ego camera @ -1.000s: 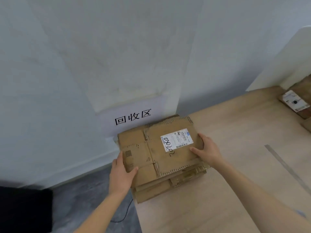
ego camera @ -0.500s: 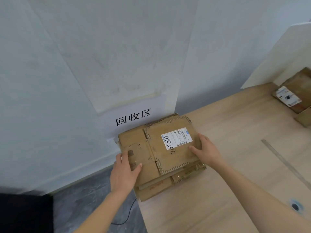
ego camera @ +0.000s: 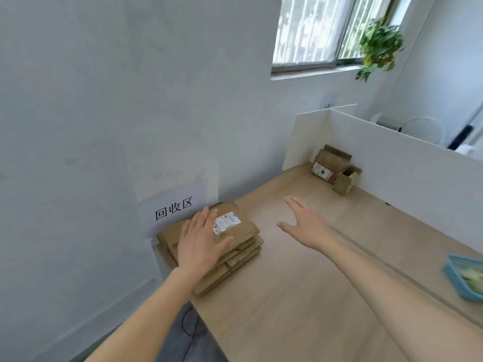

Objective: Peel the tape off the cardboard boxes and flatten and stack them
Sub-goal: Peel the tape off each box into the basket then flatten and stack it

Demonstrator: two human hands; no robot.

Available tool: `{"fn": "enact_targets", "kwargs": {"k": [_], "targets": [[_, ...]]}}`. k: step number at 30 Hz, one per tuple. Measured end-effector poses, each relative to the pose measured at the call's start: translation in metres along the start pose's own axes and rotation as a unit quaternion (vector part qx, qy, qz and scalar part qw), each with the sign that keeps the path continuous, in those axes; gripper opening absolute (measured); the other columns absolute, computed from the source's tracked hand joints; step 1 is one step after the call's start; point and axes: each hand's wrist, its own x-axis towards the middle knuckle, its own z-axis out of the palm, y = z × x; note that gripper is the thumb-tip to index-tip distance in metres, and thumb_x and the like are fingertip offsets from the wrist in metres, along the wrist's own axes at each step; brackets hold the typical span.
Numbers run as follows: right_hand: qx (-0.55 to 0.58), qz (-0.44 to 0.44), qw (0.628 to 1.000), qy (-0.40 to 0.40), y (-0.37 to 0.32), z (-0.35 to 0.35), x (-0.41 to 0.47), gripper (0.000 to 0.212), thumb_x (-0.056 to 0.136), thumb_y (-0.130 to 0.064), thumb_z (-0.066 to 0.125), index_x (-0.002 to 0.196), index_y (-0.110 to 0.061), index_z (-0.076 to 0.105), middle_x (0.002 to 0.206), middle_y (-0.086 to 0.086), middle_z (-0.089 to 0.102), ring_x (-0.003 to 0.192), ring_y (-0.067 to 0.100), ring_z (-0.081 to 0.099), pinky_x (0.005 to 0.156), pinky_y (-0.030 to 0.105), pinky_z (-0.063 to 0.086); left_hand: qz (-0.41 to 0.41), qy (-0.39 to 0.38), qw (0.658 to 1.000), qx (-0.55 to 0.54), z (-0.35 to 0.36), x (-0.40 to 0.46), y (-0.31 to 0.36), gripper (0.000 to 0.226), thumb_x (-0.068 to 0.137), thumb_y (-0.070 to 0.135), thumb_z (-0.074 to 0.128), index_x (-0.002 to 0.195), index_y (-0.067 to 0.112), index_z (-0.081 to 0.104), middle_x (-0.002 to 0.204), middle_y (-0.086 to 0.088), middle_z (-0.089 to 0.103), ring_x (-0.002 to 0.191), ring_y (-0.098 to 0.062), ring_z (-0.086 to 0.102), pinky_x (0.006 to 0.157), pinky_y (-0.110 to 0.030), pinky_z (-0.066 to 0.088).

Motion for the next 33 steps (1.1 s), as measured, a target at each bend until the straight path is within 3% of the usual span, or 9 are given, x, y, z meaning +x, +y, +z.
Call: {"fn": "enact_targets", "kwargs": {"k": [6,16,22,33], "targets": [[-0.044,0.034,0.997,0.050,0.036,-0.099,-0.092,0.080,0.093,-0.060,0.055,0.160,-0.027,0.026,0.167,-0.006,0.024,0.151,0.018,0.027,0.120,0.038,0.026,0.110,0.011,0.994,-0.011,-0.051,-0.026,0.107,0.084,0.091,0.068,0.056,0.160,0.030,0.025,0.169,0.003,0.020,0.154,-0.017,0.019,0.125,-0.037,0.011],[-0.086,0.108,0.981,0.139,0.135,-0.225,-0.214,0.077,0.094,-0.059,0.055,0.158,-0.026,0.030,0.161,-0.006,0.035,0.143,0.023,0.039,0.114,0.039,0.036,0.227,0.030,0.972,-0.046,-0.076,-0.056,0.291,0.084,0.091,0.068,0.056,0.160,0.032,0.025,0.169,0.004,0.021,0.155,-0.016,0.017,0.127,-0.038,0.007],[-0.087,0.136,0.973,0.163,0.238,-0.268,-0.287,0.075,0.095,-0.057,0.055,0.158,-0.024,0.030,0.162,-0.007,0.033,0.145,0.019,0.036,0.115,0.038,0.032,0.247,0.025,0.965,-0.082,-0.048,-0.087,0.417,0.080,0.091,0.064,0.061,0.157,0.032,0.031,0.167,0.004,0.024,0.154,-0.015,0.019,0.126,-0.036,0.010],[-0.123,0.149,0.970,0.146,0.489,-0.337,-0.416,0.078,0.095,-0.056,0.056,0.158,-0.021,0.028,0.165,-0.004,0.028,0.148,0.017,0.030,0.119,0.039,0.027,0.245,-0.020,0.962,-0.117,0.058,-0.178,0.677,0.082,0.090,0.068,0.058,0.159,0.034,0.027,0.167,0.000,0.025,0.154,-0.019,0.019,0.127,-0.039,0.013]]}}
